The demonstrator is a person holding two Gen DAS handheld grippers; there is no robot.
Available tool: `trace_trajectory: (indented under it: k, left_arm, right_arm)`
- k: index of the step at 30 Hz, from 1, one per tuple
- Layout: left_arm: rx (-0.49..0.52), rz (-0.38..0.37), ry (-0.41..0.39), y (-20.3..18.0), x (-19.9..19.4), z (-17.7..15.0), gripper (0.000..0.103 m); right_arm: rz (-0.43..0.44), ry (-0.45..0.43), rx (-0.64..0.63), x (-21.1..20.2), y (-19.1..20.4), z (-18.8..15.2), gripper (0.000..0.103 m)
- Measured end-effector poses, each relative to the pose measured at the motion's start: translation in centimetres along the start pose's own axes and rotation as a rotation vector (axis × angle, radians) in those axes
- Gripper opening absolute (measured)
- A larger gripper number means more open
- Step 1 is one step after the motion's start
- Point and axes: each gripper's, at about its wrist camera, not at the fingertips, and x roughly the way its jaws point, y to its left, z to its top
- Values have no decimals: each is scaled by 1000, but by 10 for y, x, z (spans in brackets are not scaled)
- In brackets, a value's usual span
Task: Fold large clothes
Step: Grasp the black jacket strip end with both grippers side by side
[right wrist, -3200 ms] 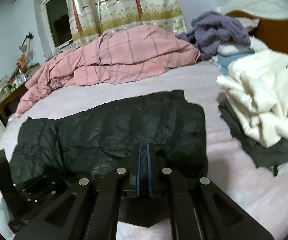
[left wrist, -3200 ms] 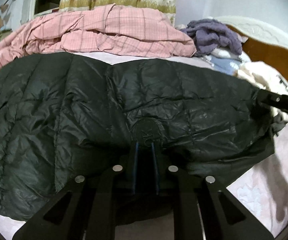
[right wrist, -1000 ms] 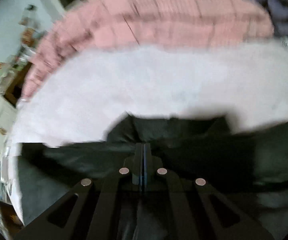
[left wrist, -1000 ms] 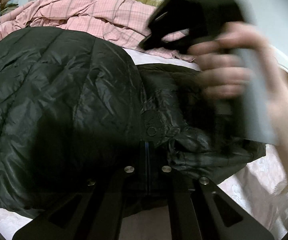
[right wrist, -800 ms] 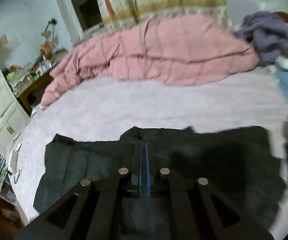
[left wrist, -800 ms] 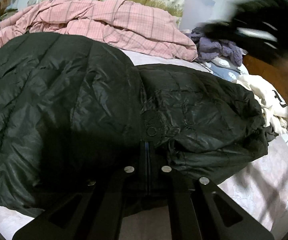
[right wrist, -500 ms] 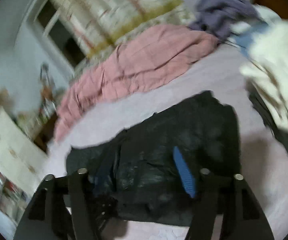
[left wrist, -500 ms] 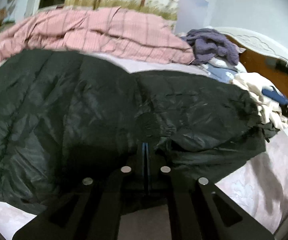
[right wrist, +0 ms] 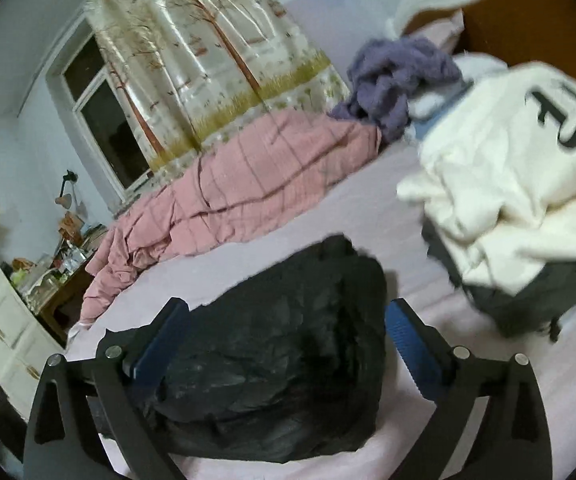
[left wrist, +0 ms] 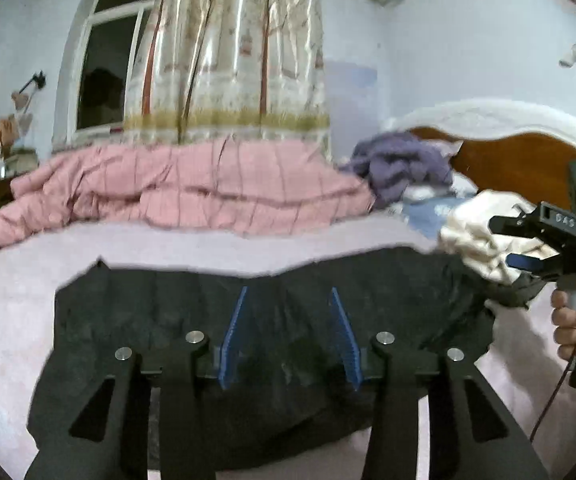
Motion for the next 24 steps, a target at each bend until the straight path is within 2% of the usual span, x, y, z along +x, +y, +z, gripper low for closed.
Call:
trace_trajectory:
  k: [2, 4, 5, 10, 12, 15, 17, 20, 22, 23, 24]
  left_arm:
    - [-37, 12, 37, 4, 6, -10, 56]
    - [-97, -23, 80, 11, 16, -15, 74]
    - [-126, -42, 100, 16, 21, -17, 77]
    - [-207, -42, 151, 28, 32, -22, 79]
    - [-239, -45, 161, 34, 33, -24, 79]
    - [-254, -30, 159, 39, 30, -24, 79]
    - [-249, -4, 162, 40, 28, -21, 79]
    - [-228, 12, 139, 40, 23, -17, 78]
    - [-212, 33, 124, 40, 20, -14, 78]
    - [-202, 42, 116, 40, 18, -13, 78]
    - [-197, 50, 110, 41, 16, -11, 78]
  right_arm:
    - [-11, 47, 26, 13, -5, -4, 99]
    - [-8, 96, 68, 24, -13, -8, 99]
    - [-5, 122, 118, 30, -20, -9, 99]
    - [-44, 216, 279, 55, -50, -25, 99]
    - [9, 286, 325, 70, -61, -33, 98]
    - [114, 377, 375, 92, -70, -45, 89]
    - [124, 352, 367, 95, -69, -46, 88]
    - [189, 358, 357, 105, -62, -51, 88]
    - [148, 357, 300, 110, -53, -53, 72]
    - [64, 352, 251, 111, -47, -55, 46]
    - [17, 345, 233, 111, -45, -53, 32]
